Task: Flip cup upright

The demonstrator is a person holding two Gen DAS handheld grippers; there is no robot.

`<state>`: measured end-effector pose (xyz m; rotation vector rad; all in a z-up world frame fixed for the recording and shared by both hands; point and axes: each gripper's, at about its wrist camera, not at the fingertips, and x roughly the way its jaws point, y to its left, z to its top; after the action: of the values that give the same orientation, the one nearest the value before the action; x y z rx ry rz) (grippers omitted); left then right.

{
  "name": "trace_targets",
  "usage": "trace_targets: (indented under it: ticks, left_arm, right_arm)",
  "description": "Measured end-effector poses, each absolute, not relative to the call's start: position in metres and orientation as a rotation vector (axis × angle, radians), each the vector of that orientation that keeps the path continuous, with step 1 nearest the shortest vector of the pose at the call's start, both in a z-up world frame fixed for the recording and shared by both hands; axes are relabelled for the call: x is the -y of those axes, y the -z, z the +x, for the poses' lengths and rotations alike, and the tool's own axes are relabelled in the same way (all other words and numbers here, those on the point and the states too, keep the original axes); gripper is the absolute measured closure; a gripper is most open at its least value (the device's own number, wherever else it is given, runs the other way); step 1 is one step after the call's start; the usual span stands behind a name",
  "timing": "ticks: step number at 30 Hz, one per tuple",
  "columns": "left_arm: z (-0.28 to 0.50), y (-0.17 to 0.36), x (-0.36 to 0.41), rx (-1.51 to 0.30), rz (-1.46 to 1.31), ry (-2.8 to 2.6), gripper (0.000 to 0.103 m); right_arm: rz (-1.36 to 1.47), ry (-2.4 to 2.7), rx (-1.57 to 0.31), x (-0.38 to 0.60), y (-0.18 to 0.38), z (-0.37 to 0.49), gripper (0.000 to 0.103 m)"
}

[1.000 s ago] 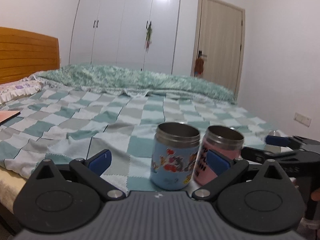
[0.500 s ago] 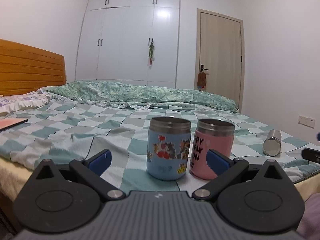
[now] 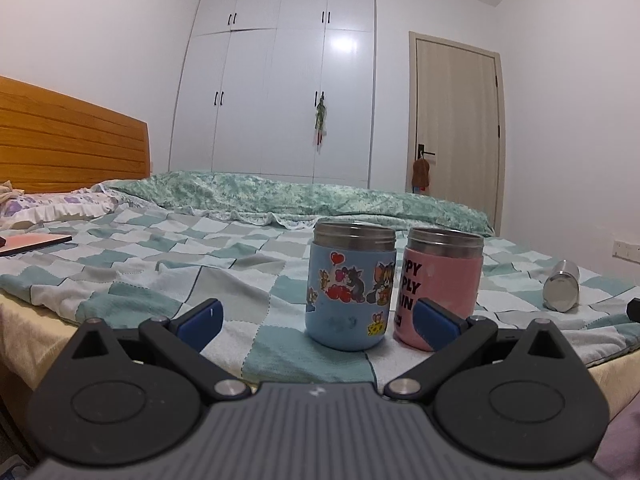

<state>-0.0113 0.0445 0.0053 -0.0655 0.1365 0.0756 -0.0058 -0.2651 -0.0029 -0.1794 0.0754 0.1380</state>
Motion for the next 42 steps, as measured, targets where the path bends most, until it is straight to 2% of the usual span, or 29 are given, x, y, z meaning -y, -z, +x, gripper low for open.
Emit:
trace_targets:
  ticks: [42]
  left_arm:
    - [-0.0102,-0.0037,-0.0435,-0.137,-0.061,-0.059,0.0]
  right_arm:
    - [-0.154,-0.115,-0.087,0.2683,0.0043,-0.0011,0.0]
